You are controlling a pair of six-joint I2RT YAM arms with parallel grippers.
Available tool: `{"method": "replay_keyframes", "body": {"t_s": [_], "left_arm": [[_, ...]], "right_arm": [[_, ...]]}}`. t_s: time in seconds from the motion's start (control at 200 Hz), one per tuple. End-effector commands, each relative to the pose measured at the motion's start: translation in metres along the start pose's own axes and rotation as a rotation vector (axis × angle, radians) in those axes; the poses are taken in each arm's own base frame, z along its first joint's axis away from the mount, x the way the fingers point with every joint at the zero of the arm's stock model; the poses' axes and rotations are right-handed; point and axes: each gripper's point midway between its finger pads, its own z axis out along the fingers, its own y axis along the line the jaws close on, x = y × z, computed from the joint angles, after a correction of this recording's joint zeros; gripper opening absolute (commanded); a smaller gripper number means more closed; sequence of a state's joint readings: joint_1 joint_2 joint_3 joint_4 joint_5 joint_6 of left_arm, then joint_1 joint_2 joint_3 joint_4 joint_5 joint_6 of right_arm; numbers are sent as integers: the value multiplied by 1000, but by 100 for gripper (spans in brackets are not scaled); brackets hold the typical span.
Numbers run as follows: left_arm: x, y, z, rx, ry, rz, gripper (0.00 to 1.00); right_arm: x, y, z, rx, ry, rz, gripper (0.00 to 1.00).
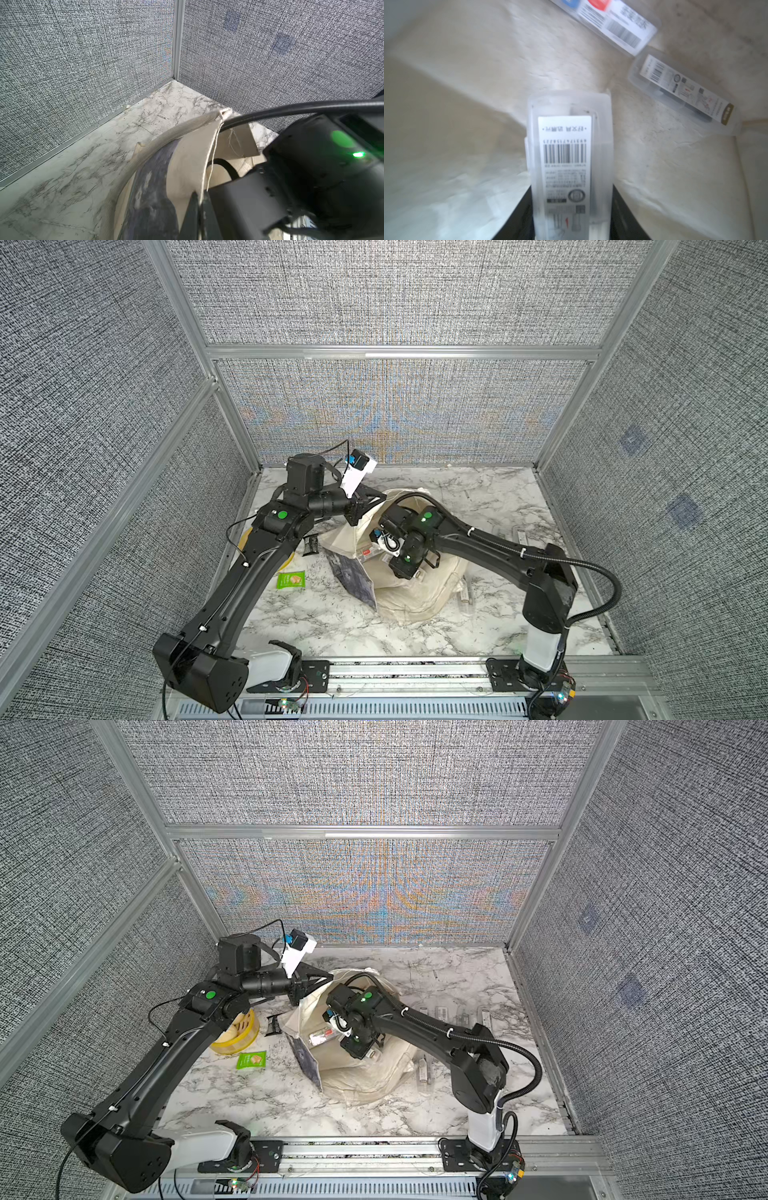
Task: Take out the compass set from the canvas bag
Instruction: Pick up the compass set from the canvas bag.
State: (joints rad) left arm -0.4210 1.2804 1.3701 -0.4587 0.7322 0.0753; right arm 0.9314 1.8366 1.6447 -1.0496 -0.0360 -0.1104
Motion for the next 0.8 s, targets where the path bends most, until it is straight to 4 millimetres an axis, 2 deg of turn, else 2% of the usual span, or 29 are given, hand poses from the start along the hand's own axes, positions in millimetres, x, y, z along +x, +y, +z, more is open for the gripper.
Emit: {"method": "replay_keyframes", "body": {"t_s": [0.0,0.26,0.415,0.52,0.6,0.675,0.72,0.795], "left_arm": [[-6,1,0,-3,-19,32,0],[-6,2,0,-5,-18,31,0],[-6,2,0,-4,-18,31,0],[-7,1,0,-2,-21,34,0],[-8,0,-2,-3,-24,37,0],[-9,-2,-3,-2,-27,40,0],[-9,-3,-4,1,-29,42,0],[-9,-3,-4,4,-31,42,0]], "right_arm": [[2,17,-20,-52,-24,-41,40],[21,40,-64,-71,-43,-67,40],[31,60,-119,-108,-156,-53,39],[47,62,-162,-110,-261,2,38],[65,46,-194,-44,-372,91,38],[89,15,-216,60,-465,229,37],[107,-6,-219,115,-481,327,37],[137,-37,-215,193,-472,487,36]]}}
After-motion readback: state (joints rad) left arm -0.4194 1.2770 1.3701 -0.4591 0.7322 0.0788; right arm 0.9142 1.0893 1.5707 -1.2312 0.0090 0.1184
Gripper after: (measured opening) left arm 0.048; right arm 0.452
